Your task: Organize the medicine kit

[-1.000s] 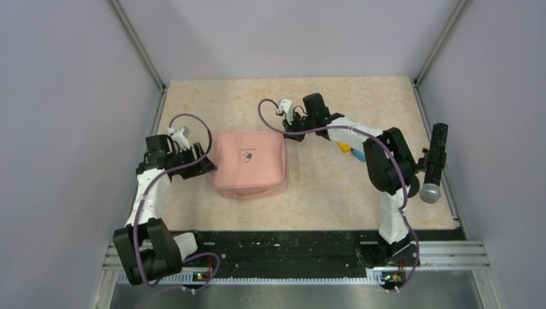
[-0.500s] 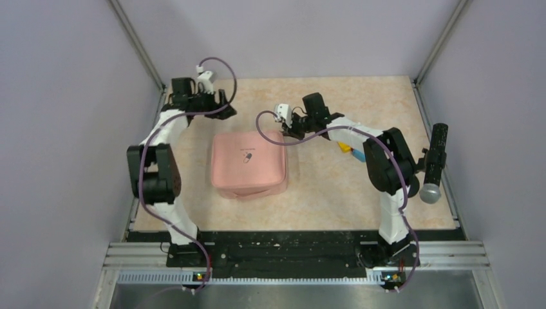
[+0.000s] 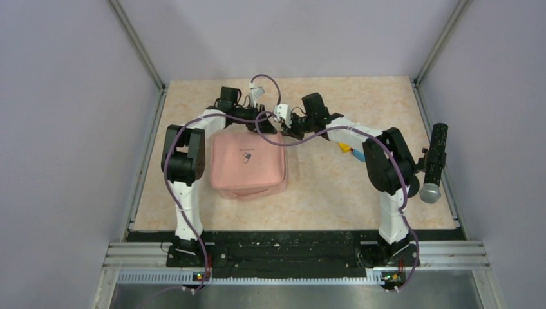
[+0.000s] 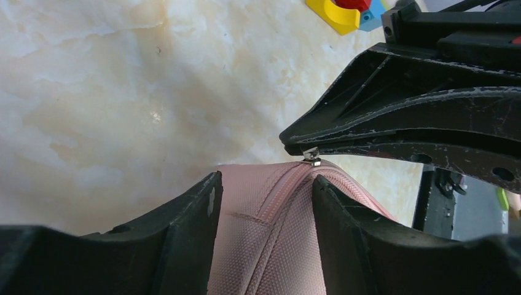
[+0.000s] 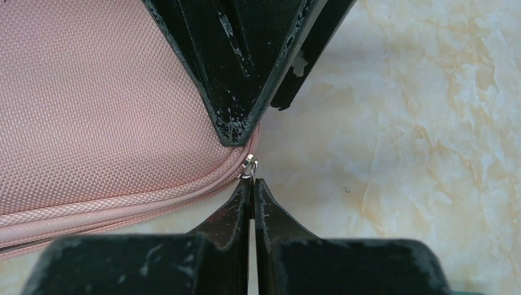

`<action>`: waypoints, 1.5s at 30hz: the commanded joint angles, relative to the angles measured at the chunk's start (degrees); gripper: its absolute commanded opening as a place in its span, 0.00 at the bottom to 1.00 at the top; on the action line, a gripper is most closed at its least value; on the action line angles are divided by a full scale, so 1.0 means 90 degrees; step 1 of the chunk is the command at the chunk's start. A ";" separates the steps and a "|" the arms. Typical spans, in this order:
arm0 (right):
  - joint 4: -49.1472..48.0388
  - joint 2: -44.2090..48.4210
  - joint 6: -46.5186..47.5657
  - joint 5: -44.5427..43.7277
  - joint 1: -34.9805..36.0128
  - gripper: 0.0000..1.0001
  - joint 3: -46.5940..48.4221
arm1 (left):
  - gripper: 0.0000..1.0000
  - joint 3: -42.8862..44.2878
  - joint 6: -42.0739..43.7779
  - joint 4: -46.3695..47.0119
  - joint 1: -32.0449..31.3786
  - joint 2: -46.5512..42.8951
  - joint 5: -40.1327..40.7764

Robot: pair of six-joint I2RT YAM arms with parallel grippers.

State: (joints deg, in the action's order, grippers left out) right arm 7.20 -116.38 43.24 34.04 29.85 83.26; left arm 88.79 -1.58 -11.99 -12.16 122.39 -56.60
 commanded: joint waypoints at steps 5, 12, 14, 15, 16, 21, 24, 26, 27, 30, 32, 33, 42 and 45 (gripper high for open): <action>-0.0498 0.0128 -0.0183 0.0264 0.0217 0.00 0.0242 | 0.52 0.0330 0.0880 -0.0844 -0.0049 0.0185 -0.0556; 0.0642 0.0190 0.0979 0.0406 0.0200 0.00 0.0515 | 0.05 0.0670 0.1407 -0.1301 -0.0010 0.0454 -0.0484; 0.1153 0.0411 0.1504 0.0435 0.0200 0.00 0.0367 | 0.00 0.0700 0.1337 -0.1167 0.0051 0.0390 -0.0463; 0.1360 0.0566 0.1771 0.0447 0.0204 0.00 0.0226 | 0.00 0.0708 0.1264 -0.1059 0.0089 0.0357 -0.0442; 0.1577 0.0703 0.2028 0.0474 0.0201 0.00 0.0083 | 0.00 0.0722 0.1163 -0.0942 0.0133 0.0327 -0.0419; 0.2780 0.1171 0.2846 0.0385 0.0250 0.00 -0.0418 | 0.00 0.0797 0.0295 -0.0169 0.0448 0.0264 -0.0178; 0.3281 0.1323 0.3075 0.0227 0.0249 0.00 -0.0570 | 0.00 0.0888 -0.0036 0.0064 0.0638 0.0249 -0.0172; 0.3450 0.1461 0.3225 0.0081 0.0248 0.00 -0.0729 | 0.00 0.0941 -0.0075 0.0079 0.0773 0.0236 -0.0148; 0.3474 0.1530 0.3252 0.0003 0.0241 0.00 -0.0814 | 0.00 0.0931 -0.0132 0.0107 0.0863 0.0230 -0.0123; 0.3369 0.1646 0.3143 -0.0238 0.0246 0.00 -0.1033 | 0.00 0.0912 -0.0318 0.0196 0.1037 0.0252 -0.0365; 0.3254 0.1623 0.2872 -0.0348 0.0239 0.00 -0.1040 | 0.00 0.0827 -0.0565 0.0275 0.1084 0.0217 -0.0531; 0.3261 0.1631 0.2817 -0.0349 0.0236 0.00 -0.1047 | 0.00 0.0663 -0.0828 0.0537 0.1108 0.0127 -0.0432; 0.3519 0.2243 0.2253 -0.0238 0.0199 0.00 -0.1551 | 0.00 0.0489 -0.0903 0.0152 0.1557 -0.0448 0.1927; 0.3525 0.2310 0.1924 -0.0131 0.0122 0.00 -0.1592 | 0.00 0.0509 -0.0839 0.0051 0.1727 -0.0580 0.2540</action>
State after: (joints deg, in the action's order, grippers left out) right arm 31.70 -98.13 65.25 31.09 31.35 70.26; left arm 90.83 -11.68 -10.98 -1.15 121.73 -47.59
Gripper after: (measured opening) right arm 0.006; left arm 0.035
